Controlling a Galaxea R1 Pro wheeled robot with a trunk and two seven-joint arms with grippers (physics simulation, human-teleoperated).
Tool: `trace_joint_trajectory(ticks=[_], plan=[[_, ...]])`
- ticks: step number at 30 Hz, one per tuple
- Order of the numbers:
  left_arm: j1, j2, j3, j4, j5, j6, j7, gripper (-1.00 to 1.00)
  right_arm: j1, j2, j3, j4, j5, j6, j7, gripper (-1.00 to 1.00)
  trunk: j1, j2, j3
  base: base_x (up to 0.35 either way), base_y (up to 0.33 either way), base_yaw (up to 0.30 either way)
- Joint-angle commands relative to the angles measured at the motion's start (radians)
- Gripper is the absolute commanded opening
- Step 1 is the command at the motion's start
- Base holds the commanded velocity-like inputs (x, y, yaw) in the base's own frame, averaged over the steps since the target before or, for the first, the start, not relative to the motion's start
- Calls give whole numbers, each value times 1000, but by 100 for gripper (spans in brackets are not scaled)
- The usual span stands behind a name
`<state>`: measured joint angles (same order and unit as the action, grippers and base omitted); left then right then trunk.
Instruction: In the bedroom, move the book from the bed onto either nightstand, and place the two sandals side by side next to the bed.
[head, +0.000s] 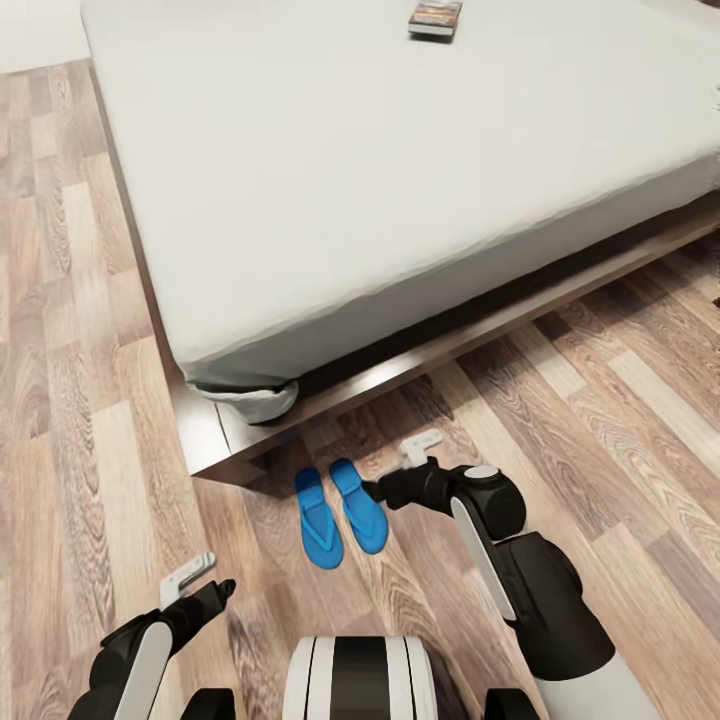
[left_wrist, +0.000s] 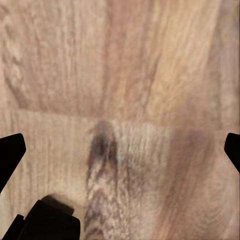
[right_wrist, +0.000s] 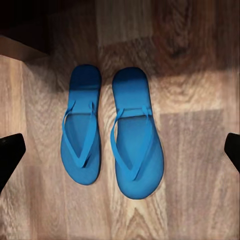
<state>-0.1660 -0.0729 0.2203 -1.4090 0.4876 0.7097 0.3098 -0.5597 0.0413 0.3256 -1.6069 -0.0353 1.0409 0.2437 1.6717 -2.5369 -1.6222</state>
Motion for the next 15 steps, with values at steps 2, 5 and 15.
trace_joint_trajectory(ticks=[2, 5, 15], plan=[[0, -1, 2, -2, 10, 4, 8, 100, 0, 0, -1, -2, -3, 6, -1, 100, -1, 0, 7, 0, 0, 0], [1, -1, 2, -2, 9, 4, 9, 100, 0, 0, -1, -3, -3, 6, -1, 100, -2, 1, 19, 0, 0, 0], [2, -1, 2, -1, 8, 3, 10, 100, 0, 0, -2, -5, -3, 6, -1, 100, -7, 3, 58, 0, 0, 0]])
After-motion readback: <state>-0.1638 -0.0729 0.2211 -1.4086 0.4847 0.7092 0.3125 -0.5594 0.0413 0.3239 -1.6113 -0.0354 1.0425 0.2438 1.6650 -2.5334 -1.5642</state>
